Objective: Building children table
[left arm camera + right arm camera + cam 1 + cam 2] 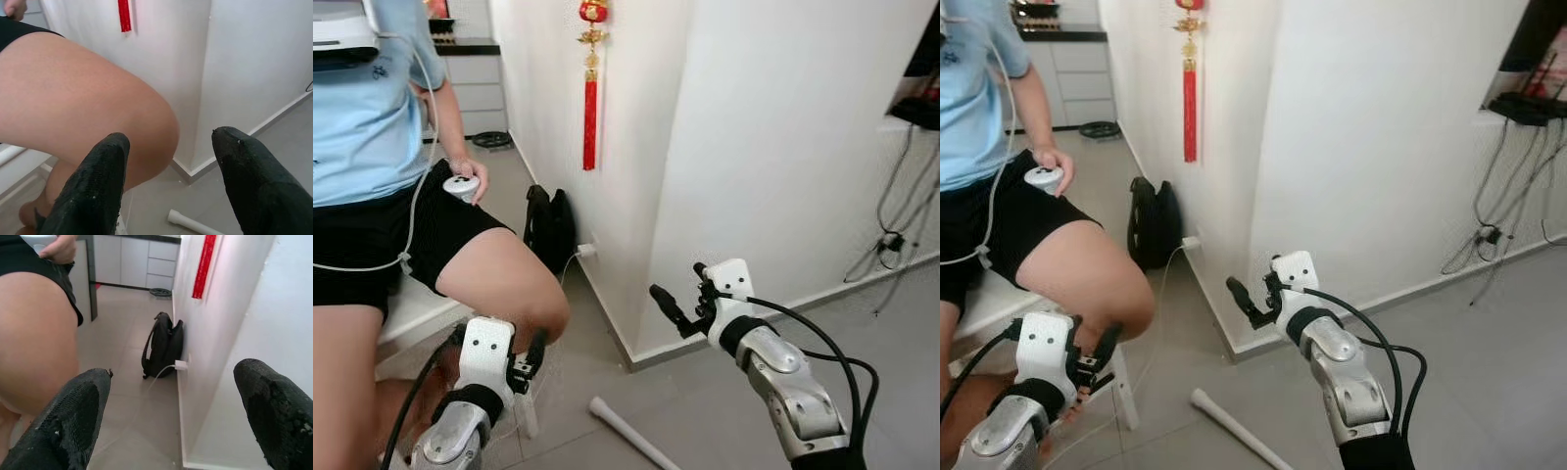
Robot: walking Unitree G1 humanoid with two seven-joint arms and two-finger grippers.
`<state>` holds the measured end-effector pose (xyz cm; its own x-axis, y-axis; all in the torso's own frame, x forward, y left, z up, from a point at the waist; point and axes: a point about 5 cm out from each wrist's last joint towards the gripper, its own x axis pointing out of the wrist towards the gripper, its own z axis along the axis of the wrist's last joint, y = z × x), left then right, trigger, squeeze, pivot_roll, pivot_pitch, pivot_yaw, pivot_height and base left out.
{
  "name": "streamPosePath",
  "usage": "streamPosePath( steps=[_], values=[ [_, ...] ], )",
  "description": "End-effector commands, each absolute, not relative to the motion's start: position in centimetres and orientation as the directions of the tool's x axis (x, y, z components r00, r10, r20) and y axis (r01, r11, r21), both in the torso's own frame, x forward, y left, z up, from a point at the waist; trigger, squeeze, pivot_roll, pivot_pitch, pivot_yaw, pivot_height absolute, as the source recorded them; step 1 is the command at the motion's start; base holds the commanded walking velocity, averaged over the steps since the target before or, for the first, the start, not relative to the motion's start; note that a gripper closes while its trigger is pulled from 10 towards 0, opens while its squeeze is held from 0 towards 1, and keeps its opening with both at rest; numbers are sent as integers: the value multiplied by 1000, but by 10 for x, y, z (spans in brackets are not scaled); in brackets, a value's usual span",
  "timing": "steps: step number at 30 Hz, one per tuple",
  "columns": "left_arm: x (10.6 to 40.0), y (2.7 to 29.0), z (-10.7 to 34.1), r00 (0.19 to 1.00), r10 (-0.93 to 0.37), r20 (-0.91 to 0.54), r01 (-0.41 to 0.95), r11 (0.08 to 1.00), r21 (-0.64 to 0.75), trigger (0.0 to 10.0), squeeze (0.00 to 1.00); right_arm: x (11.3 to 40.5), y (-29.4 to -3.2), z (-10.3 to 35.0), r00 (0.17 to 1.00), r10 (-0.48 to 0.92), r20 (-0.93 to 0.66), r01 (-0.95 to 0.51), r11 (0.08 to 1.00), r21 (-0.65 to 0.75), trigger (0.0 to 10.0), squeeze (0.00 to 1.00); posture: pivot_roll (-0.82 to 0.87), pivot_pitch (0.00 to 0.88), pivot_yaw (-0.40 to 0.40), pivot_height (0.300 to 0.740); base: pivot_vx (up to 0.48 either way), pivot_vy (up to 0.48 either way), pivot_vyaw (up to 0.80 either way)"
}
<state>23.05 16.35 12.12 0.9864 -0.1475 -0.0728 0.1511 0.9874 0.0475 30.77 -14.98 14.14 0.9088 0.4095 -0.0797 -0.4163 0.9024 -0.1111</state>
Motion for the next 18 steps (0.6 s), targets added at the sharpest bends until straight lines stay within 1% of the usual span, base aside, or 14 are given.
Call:
streamPosePath(
  steps=[1, 18],
  values=[
    [231, 163, 123, 985, -154, -77, 158, 986, 50, 10000, 0, 310, -157, 139, 920, 378, -99, -388, 915, -111, 10000, 0, -7, 0, -86, 740, 0, 0, 0],
    [232, 164, 122, 986, -142, -85, 147, 988, 49, 10000, 0, 310, -156, 138, 923, 371, -98, -380, 919, -102, 10000, 0, -7, 0, -84, 740, 0, 0, 0]
  ],
)
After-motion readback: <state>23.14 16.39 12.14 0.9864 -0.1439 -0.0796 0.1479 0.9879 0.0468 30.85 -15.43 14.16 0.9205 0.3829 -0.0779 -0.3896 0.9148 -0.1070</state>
